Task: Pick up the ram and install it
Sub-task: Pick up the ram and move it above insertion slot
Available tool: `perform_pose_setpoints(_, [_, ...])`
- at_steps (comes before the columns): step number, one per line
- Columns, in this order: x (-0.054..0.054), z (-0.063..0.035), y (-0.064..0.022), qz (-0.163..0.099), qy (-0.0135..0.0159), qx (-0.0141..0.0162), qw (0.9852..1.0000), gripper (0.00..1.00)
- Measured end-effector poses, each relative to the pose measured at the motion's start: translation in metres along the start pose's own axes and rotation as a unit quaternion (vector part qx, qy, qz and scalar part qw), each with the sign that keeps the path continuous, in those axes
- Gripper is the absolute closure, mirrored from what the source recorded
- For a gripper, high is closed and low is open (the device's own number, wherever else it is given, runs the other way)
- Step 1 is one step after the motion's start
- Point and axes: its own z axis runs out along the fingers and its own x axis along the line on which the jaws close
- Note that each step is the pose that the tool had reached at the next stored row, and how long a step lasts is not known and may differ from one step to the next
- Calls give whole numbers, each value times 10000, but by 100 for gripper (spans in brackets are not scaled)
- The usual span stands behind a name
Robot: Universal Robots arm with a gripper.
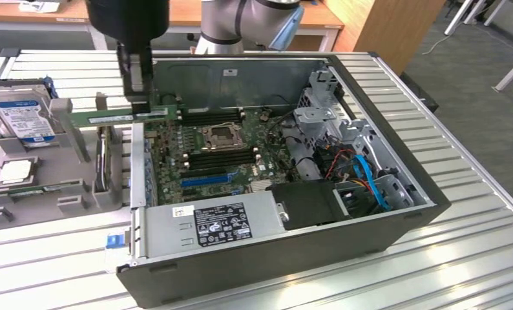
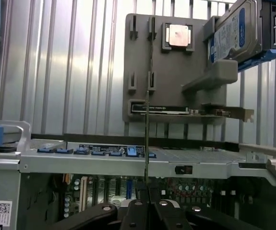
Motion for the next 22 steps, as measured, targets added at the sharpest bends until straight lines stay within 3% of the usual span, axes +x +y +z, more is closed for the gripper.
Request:
perform_pose_setpoints(14, [16,-27,-446,-35,-160,3,9999,88])
perform_pose_setpoints(17, [18,-31,-497,-37,-174,3,9998,88])
perform_pose_setpoints(22, [17,-30,-501,-36,-174,-5,9998,88])
